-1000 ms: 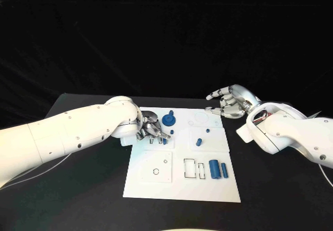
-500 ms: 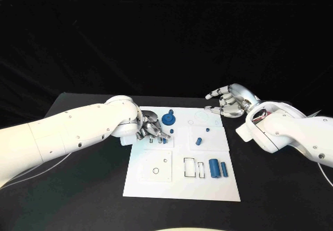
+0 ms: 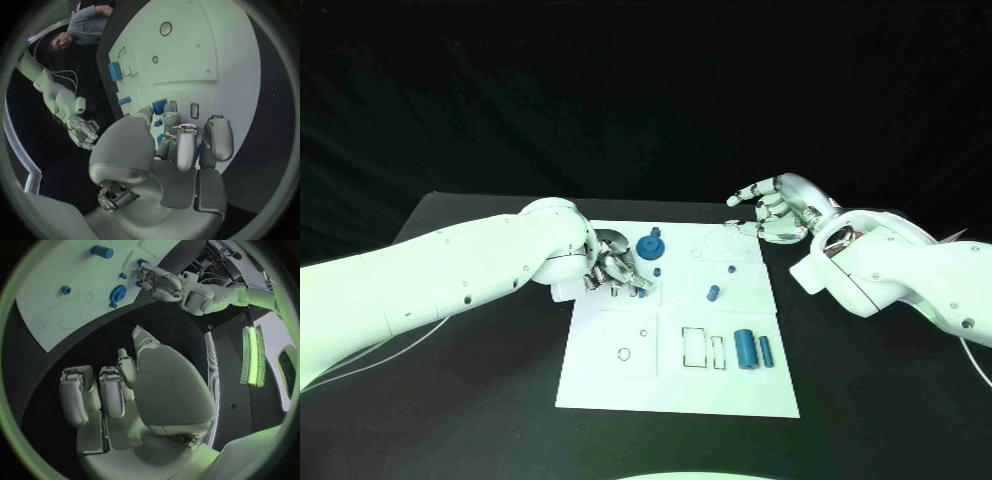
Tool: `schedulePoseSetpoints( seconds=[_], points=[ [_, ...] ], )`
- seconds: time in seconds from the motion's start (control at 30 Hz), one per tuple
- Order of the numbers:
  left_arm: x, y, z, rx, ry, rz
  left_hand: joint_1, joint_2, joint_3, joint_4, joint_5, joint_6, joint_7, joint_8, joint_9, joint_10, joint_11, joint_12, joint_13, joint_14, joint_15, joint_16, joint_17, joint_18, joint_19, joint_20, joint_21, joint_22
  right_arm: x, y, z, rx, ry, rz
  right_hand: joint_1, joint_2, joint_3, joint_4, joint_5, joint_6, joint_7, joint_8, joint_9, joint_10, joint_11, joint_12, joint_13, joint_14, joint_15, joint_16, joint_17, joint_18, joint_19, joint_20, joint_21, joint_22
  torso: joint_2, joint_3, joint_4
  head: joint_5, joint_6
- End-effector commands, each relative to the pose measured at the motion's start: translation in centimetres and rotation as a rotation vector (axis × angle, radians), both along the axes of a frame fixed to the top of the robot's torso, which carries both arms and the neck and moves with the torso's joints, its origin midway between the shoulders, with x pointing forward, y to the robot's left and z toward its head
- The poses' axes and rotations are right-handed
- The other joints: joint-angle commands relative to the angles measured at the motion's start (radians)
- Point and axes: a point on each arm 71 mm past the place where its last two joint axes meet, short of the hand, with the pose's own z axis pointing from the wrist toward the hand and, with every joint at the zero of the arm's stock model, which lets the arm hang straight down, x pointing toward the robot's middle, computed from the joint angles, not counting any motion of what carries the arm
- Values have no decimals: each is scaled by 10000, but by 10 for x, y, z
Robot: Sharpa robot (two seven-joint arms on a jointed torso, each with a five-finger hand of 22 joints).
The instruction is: Assemble the parts on the task board
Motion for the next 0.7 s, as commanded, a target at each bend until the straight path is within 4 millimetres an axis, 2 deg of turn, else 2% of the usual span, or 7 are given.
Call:
schedulePoseSetpoints(
  seconds=[0.03, 0.13, 0.3, 0.37, 0.47, 0.5, 0.7],
  points=[
    [-1, -2, -1, -78, 129, -51, 407, 25, 396, -28, 17, -94, -39, -74, 56, -137, -15, -162, -167, 737, -70, 60, 1800, -73, 12, -65, 47, 15, 0, 2, 0, -99, -20, 200, -79, 40, 55, 3, 42, 46, -6, 39, 7, 59, -18, 61, 12, 945, -16, -23, 2271, 18, 875, -17, 34, 2408, 4, -3, 7, -2, -6],
    [-1, -2, -1, -92, 154, -51, 744, -75, 982, -23, 10, -114, -32, -149, 140, -166, -11, -250, -229, 730, -65, 52, 1792, -71, -8, -71, 45, 17, 0, 2, 0, -99, -9, 210, -79, 40, 55, 3, 42, 46, -6, 39, 7, 59, -18, 61, 12, 945, -16, -23, 2271, 18, 875, -17, 34, 2408, 7, -3, -4, 13, -18],
    [-2, -2, -1, -201, 245, 15, 918, -315, 1877, -45, 7, -130, -14, -238, 266, -184, -1, -341, -297, 732, -56, 54, 1806, -69, -27, -67, 43, 26, 0, 2, 0, -109, 15, 222, -99, 53, 62, 8, 40, 50, -7, 44, 5, 56, -20, 56, 5, 945, -18, -24, 2269, 17, 877, -19, 37, 2411, 6, 2, -5, 20, -35],
    [-2, -1, -1, -260, 288, 60, 966, -497, 2665, -49, -9, -135, 12, -263, 382, -173, 7, -390, -325, 737, -46, 59, 1824, -69, -28, -68, 46, 44, 0, 2, 0, -115, 28, 220, -99, 53, 62, 8, 40, 50, -7, 44, 5, 56, -20, 56, 5, 945, -18, -24, 2269, 17, 877, -19, 37, 2411, 1, 3, -4, 30, -24],
    [-2, 0, -2, -332, 336, 118, 885, -824, 3817, -250, -35, -185, 17, -234, 606, -155, 36, -449, -361, 746, -22, 70, 1852, -77, -1, -62, 68, 107, 0, 2, -1, -124, 47, 221, -106, 59, 68, 7, 43, 52, -9, 46, 4, 75, -22, 79, 24, 949, -20, -18, 2284, 13, 884, -21, 51, 2420, -4, 5, 4, 47, -24],
    [-2, 0, -2, -360, 360, 138, 869, -943, 4247, -433, -25, -228, 33, -228, 687, -175, 32, -488, -392, 751, -30, 75, 1866, -82, 9, -59, 76, 129, 0, 2, -1, -127, 52, 221, -106, 59, 68, 7, 43, 52, -9, 46, 4, 75, -22, 79, 24, 949, -20, -18, 2284, 13, 884, -21, 51, 2420, -4, 6, 9, 53, -22],
    [-3, 2, -1, -579, 492, 276, 436, -1225, 5537, -1041, -61, -261, 76, -156, 975, -97, 49, -487, -351, 767, -8, 93, 1906, -92, 47, -48, 109, 209, 1, 2, -1, -134, 62, 226, -108, 61, 69, 7, 44, 52, -9, 47, 4, 93, -22, 101, 44, 950, -20, -16, 2289, 11, 889, -21, 60, 2426, -7, 3, 10, 82, -9]
  ],
)
